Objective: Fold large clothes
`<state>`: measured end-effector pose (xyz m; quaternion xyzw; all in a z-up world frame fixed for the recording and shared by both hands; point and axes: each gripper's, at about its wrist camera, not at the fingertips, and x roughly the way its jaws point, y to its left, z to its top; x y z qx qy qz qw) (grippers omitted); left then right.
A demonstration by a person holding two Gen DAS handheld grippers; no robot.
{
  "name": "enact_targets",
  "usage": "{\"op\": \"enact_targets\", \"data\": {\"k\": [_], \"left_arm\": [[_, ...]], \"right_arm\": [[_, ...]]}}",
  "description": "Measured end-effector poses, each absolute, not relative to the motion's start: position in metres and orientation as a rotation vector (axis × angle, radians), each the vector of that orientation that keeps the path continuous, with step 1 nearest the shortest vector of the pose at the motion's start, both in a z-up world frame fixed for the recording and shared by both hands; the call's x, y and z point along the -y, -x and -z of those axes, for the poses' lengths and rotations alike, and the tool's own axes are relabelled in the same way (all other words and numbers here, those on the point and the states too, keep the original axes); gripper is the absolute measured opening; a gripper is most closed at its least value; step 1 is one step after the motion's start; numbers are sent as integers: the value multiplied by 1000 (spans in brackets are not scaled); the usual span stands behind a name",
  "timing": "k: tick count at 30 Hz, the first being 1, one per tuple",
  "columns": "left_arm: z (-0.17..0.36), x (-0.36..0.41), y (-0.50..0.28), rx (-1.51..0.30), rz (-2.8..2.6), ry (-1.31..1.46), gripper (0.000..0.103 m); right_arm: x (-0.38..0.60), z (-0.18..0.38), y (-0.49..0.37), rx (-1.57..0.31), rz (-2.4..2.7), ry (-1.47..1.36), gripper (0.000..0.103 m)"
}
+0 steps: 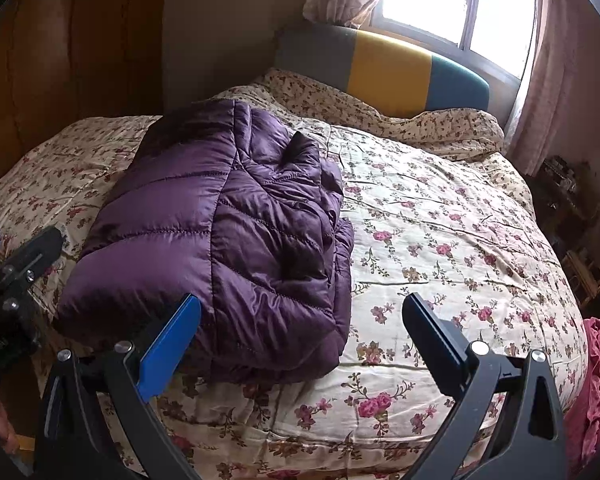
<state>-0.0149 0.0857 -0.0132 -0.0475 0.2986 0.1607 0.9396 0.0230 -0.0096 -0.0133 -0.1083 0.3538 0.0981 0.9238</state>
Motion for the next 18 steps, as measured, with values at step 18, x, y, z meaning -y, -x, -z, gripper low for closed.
{"op": "enact_targets", "data": {"k": [18], "left_arm": [[8, -78, 17, -597, -305, 89, 99]], "right_arm": [[14, 15, -24, -737, -195, 210, 100]]}}
